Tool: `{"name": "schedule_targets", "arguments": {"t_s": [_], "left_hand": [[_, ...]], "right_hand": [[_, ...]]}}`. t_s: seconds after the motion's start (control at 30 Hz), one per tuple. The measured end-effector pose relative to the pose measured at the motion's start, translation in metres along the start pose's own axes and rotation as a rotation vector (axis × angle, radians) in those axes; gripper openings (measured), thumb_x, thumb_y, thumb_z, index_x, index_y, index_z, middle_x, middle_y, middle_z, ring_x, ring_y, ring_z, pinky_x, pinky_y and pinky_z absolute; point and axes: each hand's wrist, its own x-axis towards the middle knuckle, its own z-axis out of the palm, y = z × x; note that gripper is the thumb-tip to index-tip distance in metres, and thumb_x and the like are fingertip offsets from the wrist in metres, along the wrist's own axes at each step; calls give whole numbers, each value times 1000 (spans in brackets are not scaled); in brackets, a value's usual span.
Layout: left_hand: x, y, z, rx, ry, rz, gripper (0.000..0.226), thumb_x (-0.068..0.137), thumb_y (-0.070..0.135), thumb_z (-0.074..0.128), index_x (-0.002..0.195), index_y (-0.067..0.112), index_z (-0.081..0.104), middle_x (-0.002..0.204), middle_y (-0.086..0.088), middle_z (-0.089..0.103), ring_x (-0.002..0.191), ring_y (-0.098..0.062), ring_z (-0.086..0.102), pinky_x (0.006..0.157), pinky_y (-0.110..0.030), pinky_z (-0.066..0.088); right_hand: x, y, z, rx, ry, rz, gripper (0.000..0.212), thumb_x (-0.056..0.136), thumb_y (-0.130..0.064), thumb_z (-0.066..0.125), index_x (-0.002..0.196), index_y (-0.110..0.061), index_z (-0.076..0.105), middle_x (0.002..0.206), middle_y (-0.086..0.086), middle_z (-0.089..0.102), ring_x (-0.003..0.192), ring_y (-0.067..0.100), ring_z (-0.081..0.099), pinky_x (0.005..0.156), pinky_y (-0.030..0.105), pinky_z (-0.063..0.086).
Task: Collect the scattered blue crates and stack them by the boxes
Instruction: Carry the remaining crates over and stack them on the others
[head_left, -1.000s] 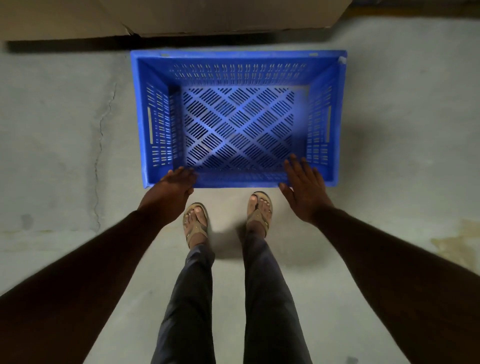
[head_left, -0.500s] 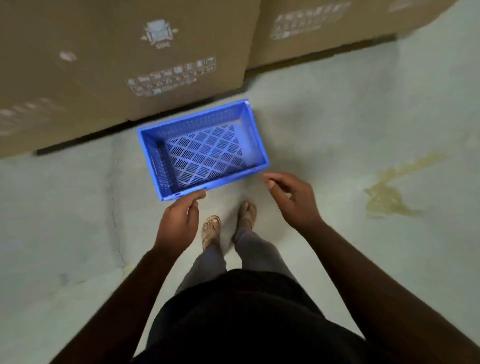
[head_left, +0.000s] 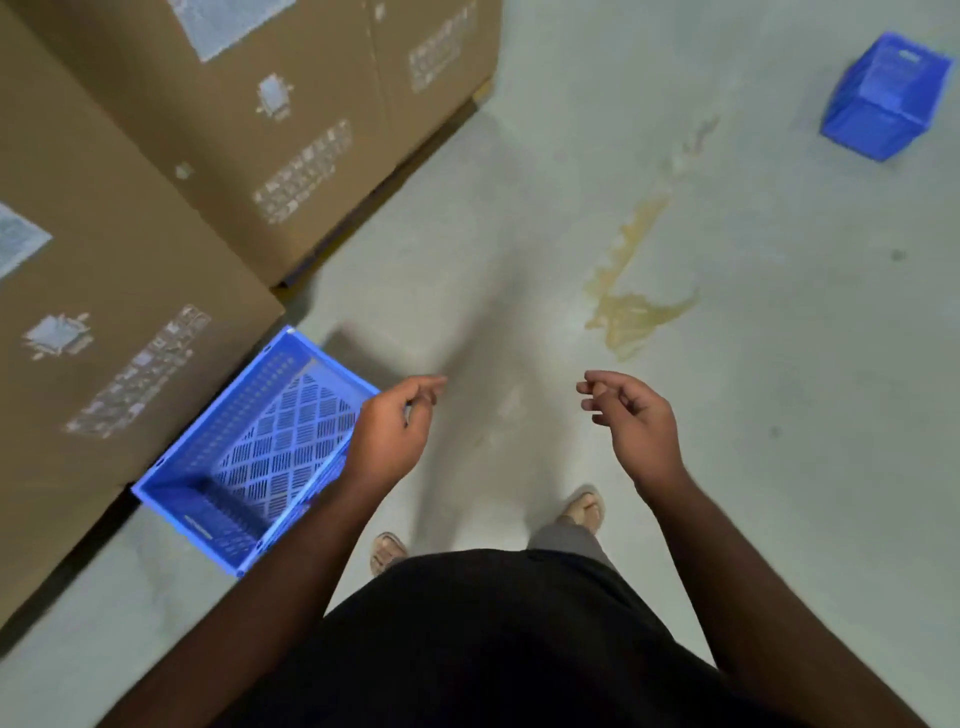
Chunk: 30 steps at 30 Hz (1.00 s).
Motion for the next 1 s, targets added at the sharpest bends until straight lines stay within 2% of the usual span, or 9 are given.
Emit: {"name": "schedule_targets", "arguments": {"t_s": [0.17, 0.3, 0.47, 0.73, 0.9, 1.0], "left_hand": [[57, 92, 118, -61, -79, 100, 29, 94, 26, 48, 105, 25, 75, 101, 14, 76, 97, -7, 72, 91, -39, 57], [100, 158, 201, -80, -175, 156, 24, 97, 18, 55, 111, 26, 73, 104, 12, 76, 99, -10, 71, 92, -35, 56], [143, 229, 275, -52, -289, 174, 25, 99, 19, 57, 121, 25, 69, 107, 17, 74, 103, -3, 68, 94, -26, 53], [275, 313, 394, -86, -295, 199, 24, 97, 15, 58, 115, 23, 72, 107, 17, 74, 99, 2, 67, 89, -20, 52], [385, 365, 463, -92, -384, 215, 25, 98, 15, 56, 113, 26, 73, 107, 16, 74, 99, 0, 68, 88, -17, 52], [445, 406, 497, -79, -461, 226, 25, 97, 16, 56, 111, 28, 73, 107, 17, 74, 98, -4, 69, 88, -20, 53]], "right_hand": [[50, 7, -108, 39, 104, -3, 23, 101, -9, 55, 115, -14, 73, 102, -1, 78, 91, 18, 72, 87, 34, 56], [93, -6, -190, 66, 169, -18, 22, 99, -10, 57, 113, -15, 73, 103, 0, 78, 93, 22, 72, 88, 34, 54], [139, -31, -283, 103, 265, 5, 21, 98, -12, 57, 107, -20, 74, 102, -3, 78, 96, 24, 71, 84, 30, 53], [274, -59, -378, 128, 368, -2, 22, 99, -9, 55, 108, -17, 73, 100, -2, 77, 88, 14, 70, 80, 25, 54], [384, -79, -434, 133, 420, 28, 23, 101, -8, 52, 111, -14, 72, 104, 1, 77, 90, 21, 74, 79, 26, 54], [434, -97, -471, 165, 491, 47, 24, 101, -9, 51, 112, -15, 72, 105, 1, 77, 87, 16, 74, 80, 29, 55]]}}
